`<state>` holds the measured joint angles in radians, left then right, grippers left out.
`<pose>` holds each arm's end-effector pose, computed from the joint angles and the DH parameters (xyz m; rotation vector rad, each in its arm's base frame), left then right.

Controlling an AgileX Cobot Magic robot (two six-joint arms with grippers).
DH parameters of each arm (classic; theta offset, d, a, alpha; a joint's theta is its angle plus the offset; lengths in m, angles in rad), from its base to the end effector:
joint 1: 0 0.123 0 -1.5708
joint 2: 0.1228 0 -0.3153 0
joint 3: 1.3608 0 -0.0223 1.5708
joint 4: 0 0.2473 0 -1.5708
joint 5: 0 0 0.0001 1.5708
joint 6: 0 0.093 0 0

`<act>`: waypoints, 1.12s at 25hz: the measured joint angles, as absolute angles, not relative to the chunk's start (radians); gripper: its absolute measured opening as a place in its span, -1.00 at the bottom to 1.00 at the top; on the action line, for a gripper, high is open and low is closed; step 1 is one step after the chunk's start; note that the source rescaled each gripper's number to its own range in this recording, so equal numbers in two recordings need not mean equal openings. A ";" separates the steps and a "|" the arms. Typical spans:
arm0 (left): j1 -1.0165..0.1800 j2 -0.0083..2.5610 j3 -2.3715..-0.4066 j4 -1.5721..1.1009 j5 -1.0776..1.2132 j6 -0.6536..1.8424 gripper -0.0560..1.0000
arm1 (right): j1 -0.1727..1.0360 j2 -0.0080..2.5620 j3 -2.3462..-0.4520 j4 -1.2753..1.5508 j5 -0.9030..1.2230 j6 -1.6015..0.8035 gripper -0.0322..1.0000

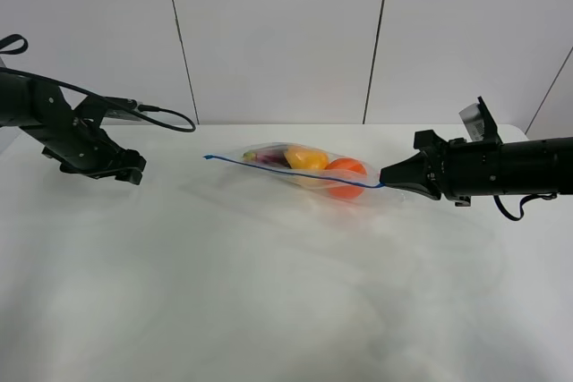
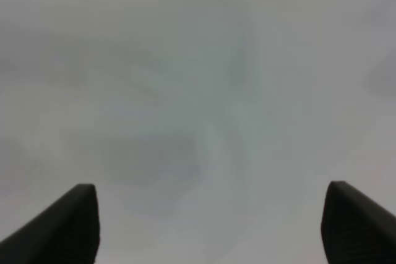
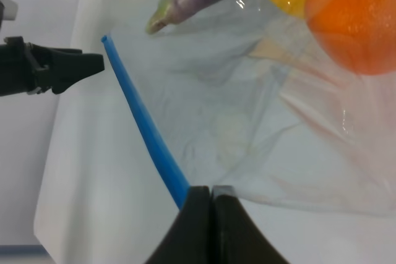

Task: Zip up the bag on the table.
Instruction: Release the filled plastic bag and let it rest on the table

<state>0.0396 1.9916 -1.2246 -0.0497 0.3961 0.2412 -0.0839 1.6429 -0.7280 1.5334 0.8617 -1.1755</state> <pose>0.4133 0.0146 0.1729 0.2123 2.6385 0.0532 0.2887 0.0466 0.2190 0.1054 2.3433 1.1606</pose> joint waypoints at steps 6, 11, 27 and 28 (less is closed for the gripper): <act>0.096 1.992 -1.225 -0.048 0.467 0.166 0.72 | -0.084 1.643 -0.728 1.522 0.855 -1.175 -0.94; 0.108 1.974 -1.225 -0.046 0.513 0.150 0.72 | -0.084 1.643 -0.728 1.519 0.853 -1.175 -0.94; 0.108 1.580 -1.225 -0.081 0.685 0.159 0.72 | -0.084 1.643 -0.728 1.519 0.832 -1.172 -0.94; 0.108 1.542 -1.225 -0.087 0.697 0.159 0.72 | -0.084 1.643 -0.728 1.519 0.832 -1.172 -0.94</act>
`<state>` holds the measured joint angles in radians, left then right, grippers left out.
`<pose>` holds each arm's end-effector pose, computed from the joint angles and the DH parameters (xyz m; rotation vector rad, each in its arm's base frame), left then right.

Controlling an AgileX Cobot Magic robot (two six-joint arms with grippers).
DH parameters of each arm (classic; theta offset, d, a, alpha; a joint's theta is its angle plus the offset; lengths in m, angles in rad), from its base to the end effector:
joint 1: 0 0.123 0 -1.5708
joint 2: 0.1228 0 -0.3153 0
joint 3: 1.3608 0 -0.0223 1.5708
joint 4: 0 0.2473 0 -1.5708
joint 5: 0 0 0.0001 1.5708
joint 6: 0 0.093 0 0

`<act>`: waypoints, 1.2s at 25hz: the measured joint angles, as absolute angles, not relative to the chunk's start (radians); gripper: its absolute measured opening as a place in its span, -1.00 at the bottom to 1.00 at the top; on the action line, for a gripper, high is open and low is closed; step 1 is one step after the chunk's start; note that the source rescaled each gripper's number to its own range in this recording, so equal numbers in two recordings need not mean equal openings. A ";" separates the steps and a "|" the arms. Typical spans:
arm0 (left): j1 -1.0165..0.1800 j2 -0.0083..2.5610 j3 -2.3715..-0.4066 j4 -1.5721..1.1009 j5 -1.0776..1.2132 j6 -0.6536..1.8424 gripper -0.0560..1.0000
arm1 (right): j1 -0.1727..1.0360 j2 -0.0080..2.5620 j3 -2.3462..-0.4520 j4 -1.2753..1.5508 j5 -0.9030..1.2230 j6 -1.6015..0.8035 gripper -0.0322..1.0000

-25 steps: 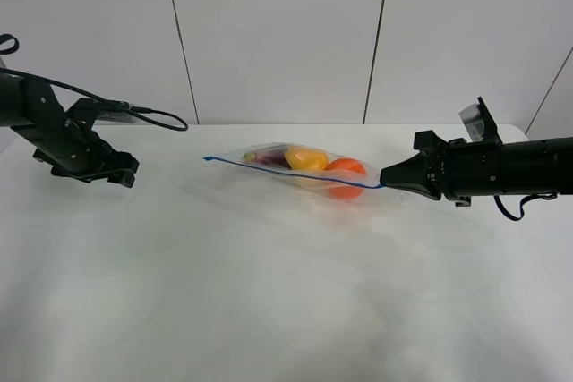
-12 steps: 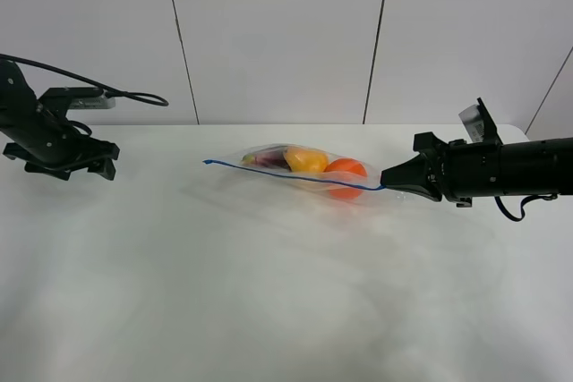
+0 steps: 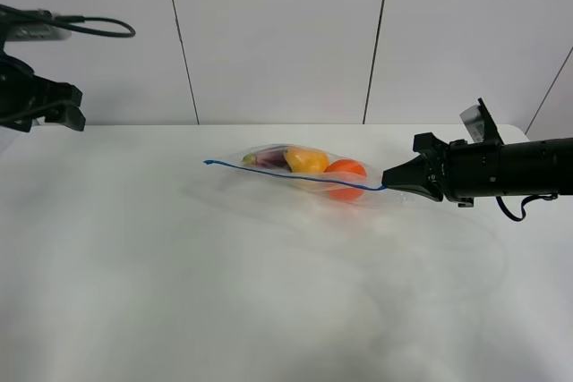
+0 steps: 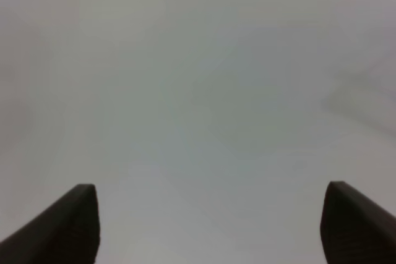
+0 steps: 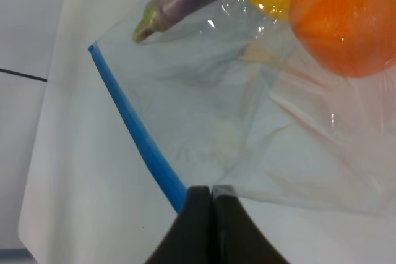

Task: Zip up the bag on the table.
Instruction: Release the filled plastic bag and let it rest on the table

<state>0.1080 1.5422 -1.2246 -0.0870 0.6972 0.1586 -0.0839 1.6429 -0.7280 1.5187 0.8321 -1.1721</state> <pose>0.3299 0.0305 0.3279 0.0031 2.4945 0.0139 0.2892 0.0447 0.2168 0.1097 2.3597 1.1204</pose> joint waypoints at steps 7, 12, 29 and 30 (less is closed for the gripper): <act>0.108 1.298 -1.225 -0.098 0.751 0.151 0.72 | -0.084 1.643 -0.728 1.519 0.828 -1.172 -0.94; 0.108 1.148 -1.225 -0.099 0.830 0.151 0.72 | -0.084 1.643 -0.728 1.519 0.827 -1.172 -0.94; 0.108 0.731 -1.191 -0.100 0.985 0.141 0.72 | -0.084 1.643 -0.728 1.519 0.826 -1.164 -0.94; 0.108 0.696 -1.173 -0.100 0.988 0.134 0.72 | -0.084 1.643 -0.728 1.519 0.826 -1.164 -0.94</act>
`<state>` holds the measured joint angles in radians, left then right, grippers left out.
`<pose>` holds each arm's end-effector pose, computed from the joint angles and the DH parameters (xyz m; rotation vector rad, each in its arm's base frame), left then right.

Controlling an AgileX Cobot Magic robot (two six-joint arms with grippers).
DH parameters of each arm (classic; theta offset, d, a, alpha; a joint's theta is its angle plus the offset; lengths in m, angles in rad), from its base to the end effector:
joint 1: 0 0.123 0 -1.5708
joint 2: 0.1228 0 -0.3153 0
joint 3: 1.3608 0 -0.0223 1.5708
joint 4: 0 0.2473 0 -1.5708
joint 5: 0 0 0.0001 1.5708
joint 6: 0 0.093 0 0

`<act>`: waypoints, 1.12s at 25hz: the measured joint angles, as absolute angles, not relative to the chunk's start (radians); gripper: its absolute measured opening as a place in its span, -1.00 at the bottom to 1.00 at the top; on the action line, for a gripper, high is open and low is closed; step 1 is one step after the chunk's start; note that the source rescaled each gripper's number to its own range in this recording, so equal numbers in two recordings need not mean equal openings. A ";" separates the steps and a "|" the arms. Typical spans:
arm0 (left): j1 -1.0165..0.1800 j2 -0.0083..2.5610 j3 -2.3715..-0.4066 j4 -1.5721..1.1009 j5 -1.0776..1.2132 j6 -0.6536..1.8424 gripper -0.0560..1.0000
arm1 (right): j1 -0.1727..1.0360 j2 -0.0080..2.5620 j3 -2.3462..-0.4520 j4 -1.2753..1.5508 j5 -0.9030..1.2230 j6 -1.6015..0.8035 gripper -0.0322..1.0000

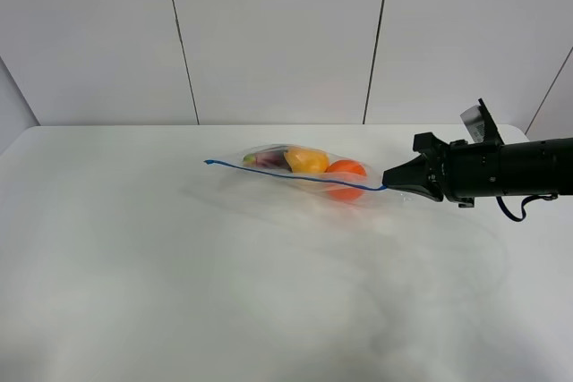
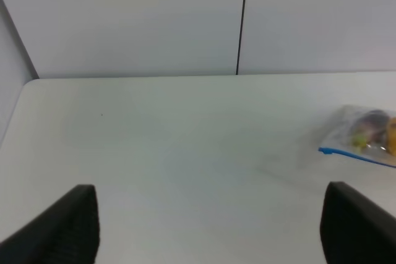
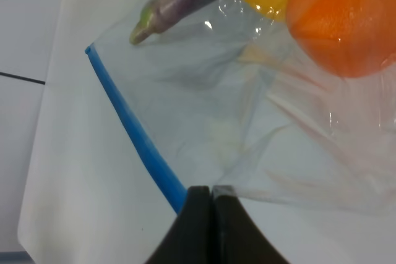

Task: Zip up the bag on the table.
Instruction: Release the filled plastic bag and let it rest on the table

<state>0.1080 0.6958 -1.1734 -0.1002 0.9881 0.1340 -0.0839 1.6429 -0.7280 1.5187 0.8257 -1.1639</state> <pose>0.0665 -0.0006 0.4665 0.0248 1.9903 0.0373 0.2895 0.0442 0.2165 0.1229 2.3625 1.1166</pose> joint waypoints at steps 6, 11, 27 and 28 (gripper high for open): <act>0.108 0.479 -1.000 -0.093 0.993 0.106 0.72 | -0.084 1.643 -0.728 1.519 0.826 -1.164 -0.94; 0.108 0.302 -0.870 -0.072 0.993 0.102 0.72 | -0.084 1.643 -0.728 1.519 0.826 -1.164 -0.94; 0.108 0.053 -0.612 -0.070 1.063 0.062 0.72 | -0.084 1.643 -0.728 1.510 0.826 -1.164 -0.94; 0.108 0.047 -0.593 -0.071 1.063 0.058 0.72 | -0.084 1.643 -0.728 1.509 0.826 -1.164 -0.94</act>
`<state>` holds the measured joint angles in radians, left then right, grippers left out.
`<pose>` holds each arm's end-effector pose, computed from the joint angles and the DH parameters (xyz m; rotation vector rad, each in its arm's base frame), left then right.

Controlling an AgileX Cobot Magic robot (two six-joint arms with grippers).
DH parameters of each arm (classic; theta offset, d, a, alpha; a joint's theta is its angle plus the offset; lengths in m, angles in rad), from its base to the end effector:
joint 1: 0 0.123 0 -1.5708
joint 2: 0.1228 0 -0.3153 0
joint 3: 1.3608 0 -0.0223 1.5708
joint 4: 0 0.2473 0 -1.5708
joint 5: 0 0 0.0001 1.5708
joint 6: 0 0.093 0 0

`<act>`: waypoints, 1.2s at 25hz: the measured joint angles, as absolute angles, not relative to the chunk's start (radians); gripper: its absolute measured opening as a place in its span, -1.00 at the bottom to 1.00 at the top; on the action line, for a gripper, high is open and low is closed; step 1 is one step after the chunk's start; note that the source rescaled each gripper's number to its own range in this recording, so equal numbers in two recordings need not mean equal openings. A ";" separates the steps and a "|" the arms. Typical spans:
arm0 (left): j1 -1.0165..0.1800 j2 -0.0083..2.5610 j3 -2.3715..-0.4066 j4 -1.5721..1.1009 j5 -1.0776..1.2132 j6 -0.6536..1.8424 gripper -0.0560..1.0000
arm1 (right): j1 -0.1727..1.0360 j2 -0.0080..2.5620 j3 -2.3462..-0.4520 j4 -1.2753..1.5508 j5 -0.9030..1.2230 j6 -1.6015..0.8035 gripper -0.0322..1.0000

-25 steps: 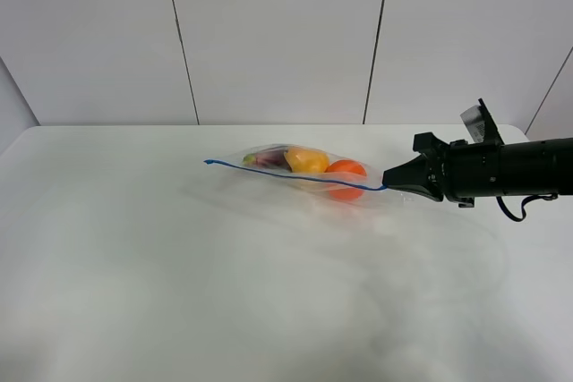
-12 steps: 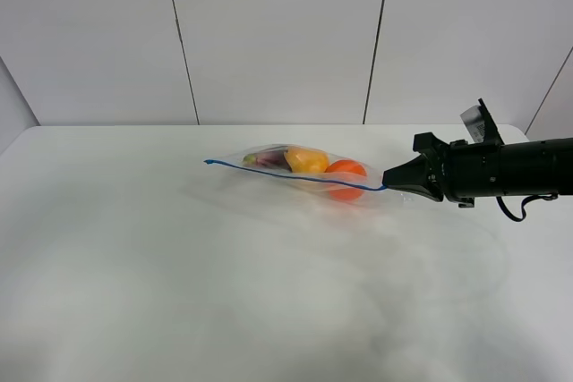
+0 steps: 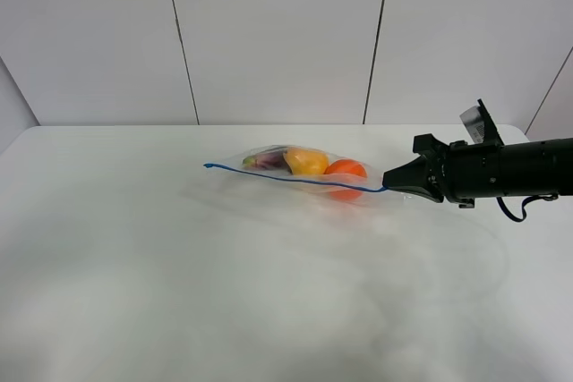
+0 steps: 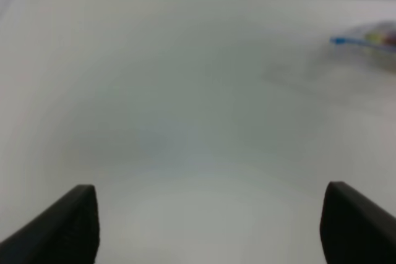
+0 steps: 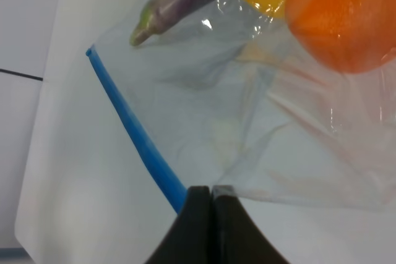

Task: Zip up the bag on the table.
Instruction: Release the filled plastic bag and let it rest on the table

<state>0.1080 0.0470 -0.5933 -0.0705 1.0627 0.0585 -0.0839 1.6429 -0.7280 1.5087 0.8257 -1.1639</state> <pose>-0.0394 -0.0100 0.3020 -0.0442 1.9977 0.0234 0.2890 0.0442 0.2161 0.1123 2.3688 1.1121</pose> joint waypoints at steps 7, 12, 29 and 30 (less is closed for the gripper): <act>0.108 0.030 -0.493 -0.071 1.065 0.045 0.72 | -0.084 1.643 -0.728 1.506 0.826 -1.164 -0.94; 0.108 0.026 -0.489 -0.071 1.065 0.042 0.72 | -0.084 1.643 -0.728 1.504 0.825 -1.164 -0.94; 0.108 0.023 -0.489 -0.071 1.065 0.040 0.72 | -0.084 1.643 -0.728 1.504 0.825 -1.164 -0.94; 0.108 0.023 -0.489 -0.071 1.065 0.040 0.72 | -0.084 1.643 -0.728 1.504 0.825 -1.164 -0.94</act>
<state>0.1080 0.0229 -0.4888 -0.0705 1.0647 0.0398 -0.0839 1.6429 -0.7280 1.5043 0.8248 -1.1639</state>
